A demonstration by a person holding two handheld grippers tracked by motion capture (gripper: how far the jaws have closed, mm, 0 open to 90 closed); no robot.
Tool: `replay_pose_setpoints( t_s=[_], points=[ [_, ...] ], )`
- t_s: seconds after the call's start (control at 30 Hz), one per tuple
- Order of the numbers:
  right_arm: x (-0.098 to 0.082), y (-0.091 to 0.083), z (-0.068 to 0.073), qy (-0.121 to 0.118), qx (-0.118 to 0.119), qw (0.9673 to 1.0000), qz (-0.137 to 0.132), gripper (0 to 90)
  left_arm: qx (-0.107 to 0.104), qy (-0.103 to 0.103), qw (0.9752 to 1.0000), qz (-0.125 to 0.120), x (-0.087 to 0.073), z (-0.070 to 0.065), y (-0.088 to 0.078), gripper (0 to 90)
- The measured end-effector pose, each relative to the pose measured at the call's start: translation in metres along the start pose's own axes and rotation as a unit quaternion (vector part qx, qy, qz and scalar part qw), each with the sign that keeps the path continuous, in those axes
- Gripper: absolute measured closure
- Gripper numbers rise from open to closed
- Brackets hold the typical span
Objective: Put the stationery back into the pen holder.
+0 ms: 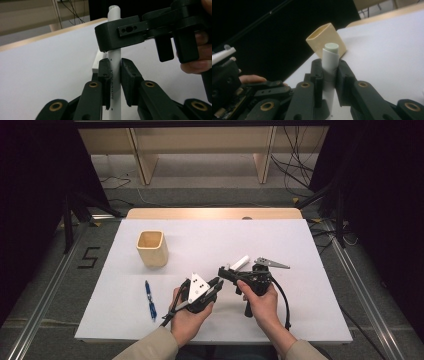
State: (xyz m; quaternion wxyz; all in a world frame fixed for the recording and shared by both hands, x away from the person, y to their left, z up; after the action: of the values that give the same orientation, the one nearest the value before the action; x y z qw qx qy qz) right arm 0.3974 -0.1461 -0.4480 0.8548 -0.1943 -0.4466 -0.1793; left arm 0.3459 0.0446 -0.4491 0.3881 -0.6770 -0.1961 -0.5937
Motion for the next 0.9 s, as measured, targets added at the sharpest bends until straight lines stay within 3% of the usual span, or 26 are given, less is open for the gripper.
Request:
replay_pose_setpoints(
  t_s=[0.07, 0.13, 0.23, 0.3, 0.33, 0.4, 0.47, 0.6, 0.63, 0.73, 0.83, 0.9],
  points=[
    [0.005, -0.002, 0.006, -0.019, 0.001, 0.9998, -0.008, 78.6, 0.000, 0.009, 0.9999, -0.012, 0.004, 0.001, -0.003, 77.9],
    [0.010, -0.003, 0.011, -0.047, -0.006, 0.9988, -0.014, 78.6, -0.003, 0.020, 0.9998, -0.006, 0.007, 0.002, -0.004, 72.1],
    [0.017, -0.005, 0.020, -0.099, -0.021, 0.9948, -0.010, 78.6, -0.001, 0.032, 0.9995, -0.001, 0.008, 0.005, -0.004, 63.2],
    [0.020, -0.004, 0.024, -0.126, -0.034, 0.9915, -0.005, 78.6, 0.000, 0.042, 0.9991, 0.010, 0.008, 0.007, -0.004, 55.5],
    [0.020, -0.003, 0.025, -0.137, -0.039, 0.9898, -0.001, 78.6, -0.005, 0.050, 0.9982, 0.033, 0.007, 0.010, -0.002, 52.0],
    [0.021, -0.002, 0.026, -0.153, -0.047, 0.9871, 0.006, 78.6, -0.004, 0.048, 0.9978, 0.045, 0.007, 0.012, -0.001, 45.5],
    [0.020, 0.000, 0.028, -0.160, -0.049, 0.9858, 0.010, 78.6, -0.010, 0.053, 0.9967, 0.061, 0.004, 0.014, 0.003, 44.4],
    [0.019, 0.002, 0.029, -0.170, -0.052, 0.9839, 0.017, 78.5, -0.015, 0.058, 0.9964, 0.059, 0.004, 0.015, 0.004, 47.1],
    [0.019, 0.003, 0.031, -0.174, -0.051, 0.9832, 0.019, 78.5, -0.015, 0.059, 0.9967, 0.054, 0.004, 0.014, 0.004, 51.7],
    [0.019, 0.004, 0.033, -0.178, -0.052, 0.9824, 0.023, 78.6, -0.018, 0.049, 0.9979, 0.038, 0.006, 0.016, 0.005, 57.8],
    [0.018, 0.005, 0.035, -0.189, -0.053, 0.9801, 0.026, 78.5, -0.024, 0.046, 0.9980, 0.037, 0.006, 0.016, 0.006, 63.5],
    [0.018, 0.006, 0.037, -0.196, -0.053, 0.9788, 0.028, 78.5, -0.031, 0.032, 0.9982, 0.041, 0.005, 0.017, 0.007, 67.0]
  ],
)
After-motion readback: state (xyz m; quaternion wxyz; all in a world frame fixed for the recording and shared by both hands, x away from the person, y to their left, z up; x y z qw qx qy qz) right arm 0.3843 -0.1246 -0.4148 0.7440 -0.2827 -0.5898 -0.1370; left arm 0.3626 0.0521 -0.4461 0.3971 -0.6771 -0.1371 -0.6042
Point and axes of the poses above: each handheld gripper's, and its own axes: y roughly forward along the jaws, x roughly out of its top, z roughly to its left, the point moved 1 cm from there along y, roughly forward along the jaws, and after that the axes turned 1 degree about -y, right-handed, at the moved point
